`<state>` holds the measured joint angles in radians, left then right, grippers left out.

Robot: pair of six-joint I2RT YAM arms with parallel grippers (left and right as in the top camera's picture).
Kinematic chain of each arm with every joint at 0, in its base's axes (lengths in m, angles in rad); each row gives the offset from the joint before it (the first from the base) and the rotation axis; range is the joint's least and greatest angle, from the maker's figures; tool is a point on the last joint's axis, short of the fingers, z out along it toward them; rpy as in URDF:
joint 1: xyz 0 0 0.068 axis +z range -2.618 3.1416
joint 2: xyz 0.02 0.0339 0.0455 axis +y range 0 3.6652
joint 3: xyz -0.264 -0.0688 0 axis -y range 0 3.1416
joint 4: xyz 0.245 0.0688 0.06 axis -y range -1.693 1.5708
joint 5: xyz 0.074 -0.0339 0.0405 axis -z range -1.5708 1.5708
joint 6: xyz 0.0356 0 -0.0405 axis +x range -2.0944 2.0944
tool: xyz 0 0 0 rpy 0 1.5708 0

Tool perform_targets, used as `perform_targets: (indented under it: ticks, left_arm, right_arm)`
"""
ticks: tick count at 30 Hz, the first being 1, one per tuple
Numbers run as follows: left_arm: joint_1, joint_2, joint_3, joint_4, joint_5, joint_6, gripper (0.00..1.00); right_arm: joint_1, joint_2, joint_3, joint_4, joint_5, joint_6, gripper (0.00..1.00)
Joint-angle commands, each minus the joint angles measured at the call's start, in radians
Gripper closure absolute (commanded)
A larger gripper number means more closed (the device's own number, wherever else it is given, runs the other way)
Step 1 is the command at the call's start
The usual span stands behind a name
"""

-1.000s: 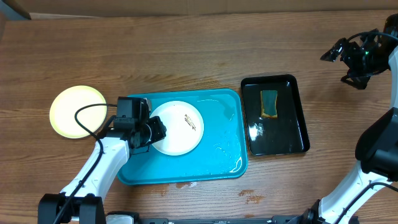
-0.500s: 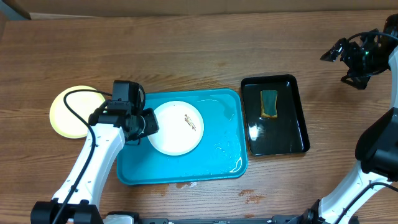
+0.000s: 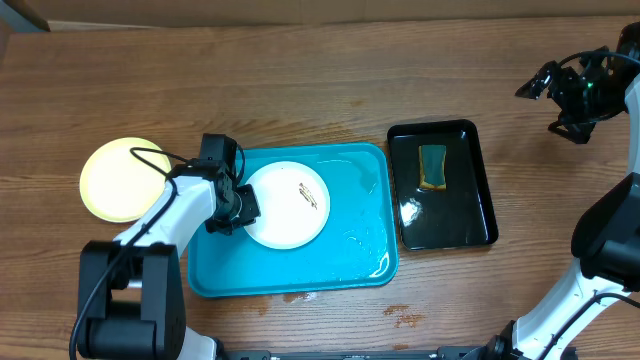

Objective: Clean dirty plates on tray and stack at the side
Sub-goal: 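Grip the white plate rim with the left gripper and pull it left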

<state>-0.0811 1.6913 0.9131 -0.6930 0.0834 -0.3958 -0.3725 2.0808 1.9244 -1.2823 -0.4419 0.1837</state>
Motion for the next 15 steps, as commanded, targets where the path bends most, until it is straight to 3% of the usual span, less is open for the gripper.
perform_targets:
  ticks: [1,9,15]
  left_arm:
    - [-0.005,0.016,-0.010,0.038,-0.012,0.061,0.80]
    - [-0.007,0.014,0.045,0.100,-0.005,0.207,0.89]
    - [-0.024,0.015,0.045,0.196,0.095,0.341,0.89]
  right_arm:
    - [0.000,-0.005,0.027,0.003,-0.011,0.003,0.00]
    - [0.000,-0.005,0.027,0.003,-0.011,0.003,0.00]
    - [0.000,-0.005,0.027,0.003,-0.011,0.003,0.00]
